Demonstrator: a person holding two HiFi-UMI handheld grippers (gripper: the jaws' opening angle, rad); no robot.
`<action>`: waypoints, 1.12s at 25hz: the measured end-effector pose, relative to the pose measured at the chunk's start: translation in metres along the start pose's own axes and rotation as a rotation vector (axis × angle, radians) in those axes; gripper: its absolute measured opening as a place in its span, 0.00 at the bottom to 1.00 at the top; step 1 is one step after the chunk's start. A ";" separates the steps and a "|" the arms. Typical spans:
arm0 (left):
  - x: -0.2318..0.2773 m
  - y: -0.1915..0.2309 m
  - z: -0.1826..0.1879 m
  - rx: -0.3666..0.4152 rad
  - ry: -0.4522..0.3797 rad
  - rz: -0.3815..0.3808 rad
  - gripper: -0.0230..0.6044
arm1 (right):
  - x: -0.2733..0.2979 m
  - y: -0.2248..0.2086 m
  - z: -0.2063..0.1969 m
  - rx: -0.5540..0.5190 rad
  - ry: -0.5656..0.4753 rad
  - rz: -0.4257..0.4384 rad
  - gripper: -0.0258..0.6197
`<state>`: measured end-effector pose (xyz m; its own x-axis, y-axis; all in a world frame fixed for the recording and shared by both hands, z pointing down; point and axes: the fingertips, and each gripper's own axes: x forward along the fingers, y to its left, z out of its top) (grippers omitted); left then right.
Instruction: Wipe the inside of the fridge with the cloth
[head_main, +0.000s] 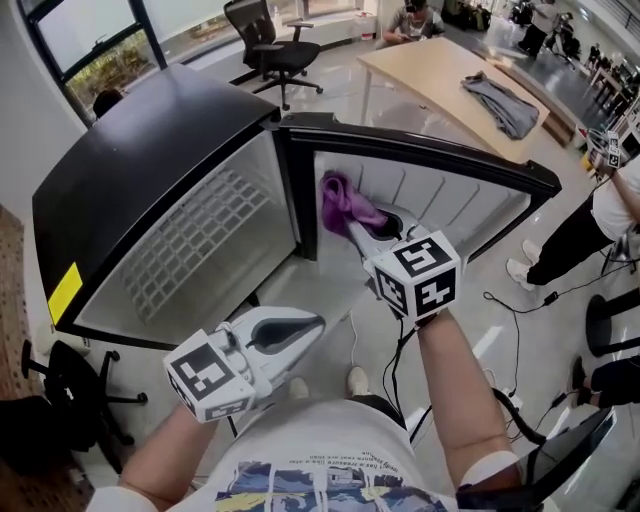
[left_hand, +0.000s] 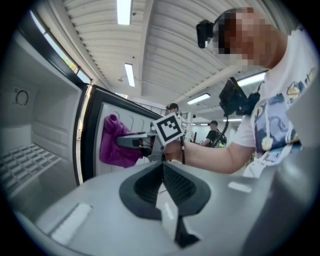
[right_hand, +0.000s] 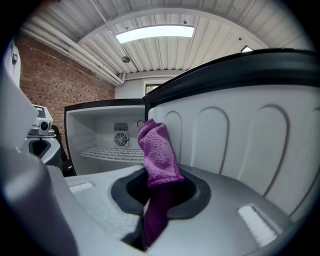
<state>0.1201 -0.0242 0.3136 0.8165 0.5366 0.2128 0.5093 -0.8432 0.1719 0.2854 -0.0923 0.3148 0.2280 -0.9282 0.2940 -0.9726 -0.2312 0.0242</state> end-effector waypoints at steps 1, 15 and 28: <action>0.000 0.001 0.000 -0.001 0.001 0.001 0.04 | -0.001 -0.004 -0.001 0.000 0.002 -0.015 0.13; 0.042 -0.008 0.004 0.005 0.020 -0.114 0.04 | -0.059 -0.071 -0.027 0.037 0.023 -0.211 0.13; 0.089 -0.022 0.008 0.016 0.023 -0.234 0.04 | -0.140 -0.135 -0.063 0.095 0.064 -0.432 0.13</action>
<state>0.1834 0.0416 0.3208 0.6694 0.7181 0.1906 0.6886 -0.6960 0.2037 0.3821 0.0875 0.3307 0.6065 -0.7214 0.3343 -0.7794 -0.6225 0.0707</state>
